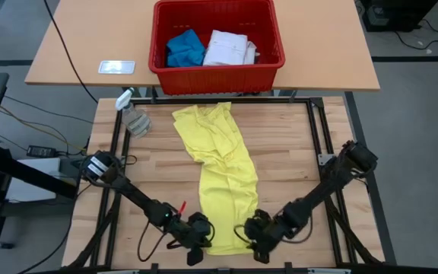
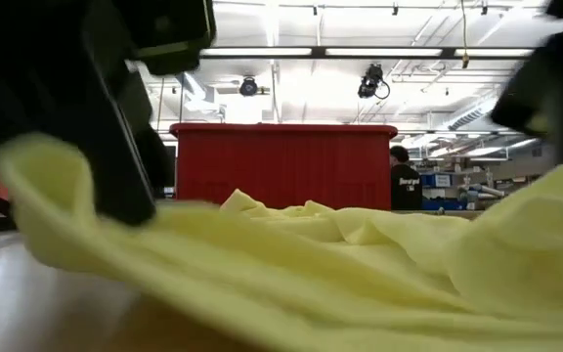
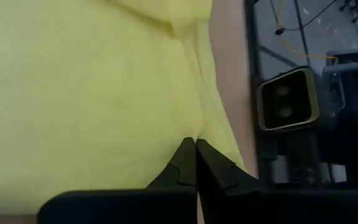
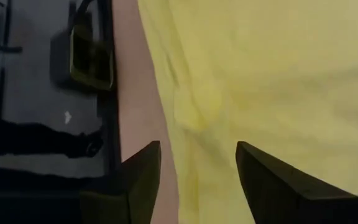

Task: Fold Laundry from Bin

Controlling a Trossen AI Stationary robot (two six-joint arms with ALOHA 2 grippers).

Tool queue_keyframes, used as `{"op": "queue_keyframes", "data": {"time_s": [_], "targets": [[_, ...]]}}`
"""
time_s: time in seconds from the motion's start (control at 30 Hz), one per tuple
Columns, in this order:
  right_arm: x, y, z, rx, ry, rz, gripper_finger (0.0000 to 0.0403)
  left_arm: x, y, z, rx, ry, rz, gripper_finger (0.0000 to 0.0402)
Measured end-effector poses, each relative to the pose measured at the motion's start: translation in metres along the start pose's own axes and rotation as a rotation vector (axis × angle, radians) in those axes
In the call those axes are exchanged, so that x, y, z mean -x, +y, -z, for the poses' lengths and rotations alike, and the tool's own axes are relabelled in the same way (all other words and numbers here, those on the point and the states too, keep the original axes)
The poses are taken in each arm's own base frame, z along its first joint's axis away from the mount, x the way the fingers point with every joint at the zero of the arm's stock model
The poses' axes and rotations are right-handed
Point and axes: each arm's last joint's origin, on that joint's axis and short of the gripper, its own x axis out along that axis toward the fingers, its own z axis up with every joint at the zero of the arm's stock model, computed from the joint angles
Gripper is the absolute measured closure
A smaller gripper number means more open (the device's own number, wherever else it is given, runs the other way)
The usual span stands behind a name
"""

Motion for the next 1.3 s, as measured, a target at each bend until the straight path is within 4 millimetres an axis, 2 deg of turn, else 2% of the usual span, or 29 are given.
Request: {"op": "queue_keyframes", "data": {"time_s": [0.23,0.4,0.57,0.77,0.83,0.9,1.07,1.2,1.3], "targets": [[0.001,0.020,0.035,0.163,-0.048,0.056,0.0188,0.003,-0.019,0.006,-0.010,-0.062,-0.005,0.0401],[-0.001,0.024,0.043,0.273,-0.039,0.057,0.0188,0.005,-0.022,0.012,-0.018,-0.047,-0.011,0.0401],[-0.021,0.022,0.047,0.358,-0.031,0.039,0.0188,0.000,-0.019,0.014,0.034,-0.065,-0.040,0.0401],[-0.037,0.020,0.051,0.343,-0.038,0.034,0.0196,-0.006,-0.016,0.018,0.148,-0.096,-0.058,0.0401],[-0.040,0.019,0.052,0.331,-0.038,0.041,0.0212,-0.009,-0.017,0.022,0.196,-0.093,-0.053,0.0401],[-0.041,0.019,0.053,0.324,-0.035,0.044,0.0244,-0.008,-0.019,0.028,0.214,-0.074,-0.055,0.0401],[-0.042,0.020,0.055,0.291,0.038,-0.026,0.0381,-0.005,-0.031,0.038,0.280,-0.071,-0.001,0.0401],[-0.032,0.024,0.053,0.179,0.141,-0.121,0.0393,-0.002,-0.050,0.035,0.309,-0.088,0.070,0.0401],[-0.009,0.031,0.044,0.141,0.104,-0.144,0.0396,0.001,-0.072,0.021,0.265,-0.107,0.102,0.0401]]}}
